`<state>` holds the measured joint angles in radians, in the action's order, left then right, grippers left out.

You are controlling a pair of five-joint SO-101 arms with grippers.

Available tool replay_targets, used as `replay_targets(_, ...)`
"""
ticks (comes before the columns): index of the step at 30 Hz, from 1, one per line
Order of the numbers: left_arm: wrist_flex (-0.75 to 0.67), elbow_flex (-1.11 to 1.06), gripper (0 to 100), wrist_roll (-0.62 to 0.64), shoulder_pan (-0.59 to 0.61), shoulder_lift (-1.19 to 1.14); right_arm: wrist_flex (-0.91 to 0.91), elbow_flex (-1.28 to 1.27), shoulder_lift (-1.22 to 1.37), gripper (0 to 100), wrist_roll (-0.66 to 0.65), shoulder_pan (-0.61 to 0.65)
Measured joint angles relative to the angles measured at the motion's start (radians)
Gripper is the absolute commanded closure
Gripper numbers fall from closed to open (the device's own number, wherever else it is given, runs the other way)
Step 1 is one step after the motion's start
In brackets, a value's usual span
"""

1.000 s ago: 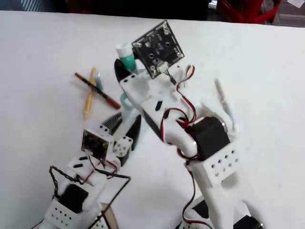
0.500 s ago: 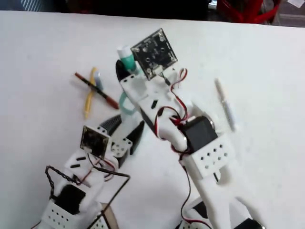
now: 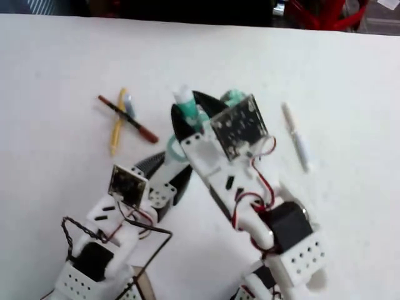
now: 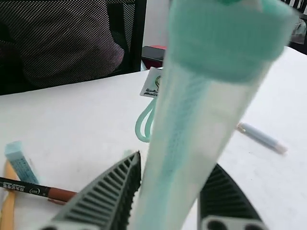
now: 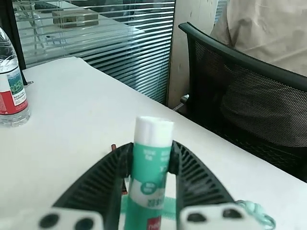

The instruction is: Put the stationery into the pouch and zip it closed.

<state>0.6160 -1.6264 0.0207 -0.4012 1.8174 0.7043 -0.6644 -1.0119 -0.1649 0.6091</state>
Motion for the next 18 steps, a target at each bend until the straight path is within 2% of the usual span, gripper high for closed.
replay_targets(4, 0.0, 0.0, 84, 0.0, 0.0, 0.0, -0.025, -0.063, -0.023, 98.0, 0.002, 0.0)
replay_targets(9, 0.0, 0.0, 91, 0.0, 0.002, 0.0, -0.207, -0.092, 0.008, 98.1, 0.002, 0.006)
replay_targets(18, -0.015, -0.002, 91, -0.002, 0.005, 0.0, -0.342, -0.098, 0.12, 98.1, 0.003, 0.006)
